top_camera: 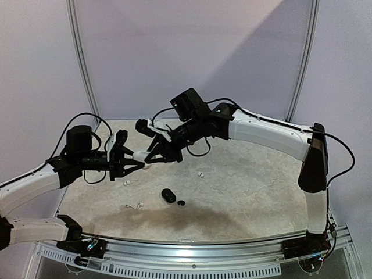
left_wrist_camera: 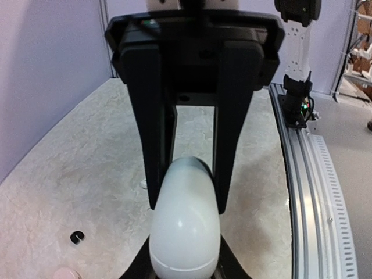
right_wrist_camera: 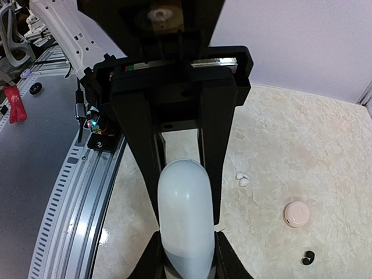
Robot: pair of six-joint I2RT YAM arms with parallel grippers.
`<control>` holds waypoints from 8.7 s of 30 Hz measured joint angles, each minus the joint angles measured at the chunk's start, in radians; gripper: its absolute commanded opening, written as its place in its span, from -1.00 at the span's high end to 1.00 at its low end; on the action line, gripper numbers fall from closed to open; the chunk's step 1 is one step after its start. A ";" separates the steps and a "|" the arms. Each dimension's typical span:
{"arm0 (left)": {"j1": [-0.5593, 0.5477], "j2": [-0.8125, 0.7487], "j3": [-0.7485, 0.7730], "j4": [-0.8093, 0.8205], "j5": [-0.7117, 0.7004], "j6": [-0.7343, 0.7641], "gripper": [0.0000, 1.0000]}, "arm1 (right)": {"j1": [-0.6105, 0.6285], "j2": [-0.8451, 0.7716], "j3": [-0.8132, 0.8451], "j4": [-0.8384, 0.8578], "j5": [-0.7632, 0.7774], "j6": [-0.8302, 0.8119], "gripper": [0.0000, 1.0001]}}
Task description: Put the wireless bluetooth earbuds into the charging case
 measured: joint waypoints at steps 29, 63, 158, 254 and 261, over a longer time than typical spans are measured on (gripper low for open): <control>-0.003 0.003 0.001 0.043 0.018 -0.044 0.78 | 0.000 0.000 0.001 0.013 0.002 -0.004 0.97; -0.016 -0.043 0.007 -0.105 -0.016 0.196 1.00 | -0.005 -0.002 0.002 0.079 0.069 0.089 0.07; -0.018 -0.008 -0.059 0.105 -0.076 -0.179 1.00 | -0.288 0.196 -0.238 -0.162 0.325 0.352 0.51; -0.130 -0.071 -0.184 0.374 0.119 0.027 1.00 | 0.185 -0.212 0.129 -0.291 0.293 0.011 1.00; -0.152 -0.101 -0.183 0.303 0.101 0.087 1.00 | 0.254 -0.212 0.128 -0.291 0.335 0.000 1.00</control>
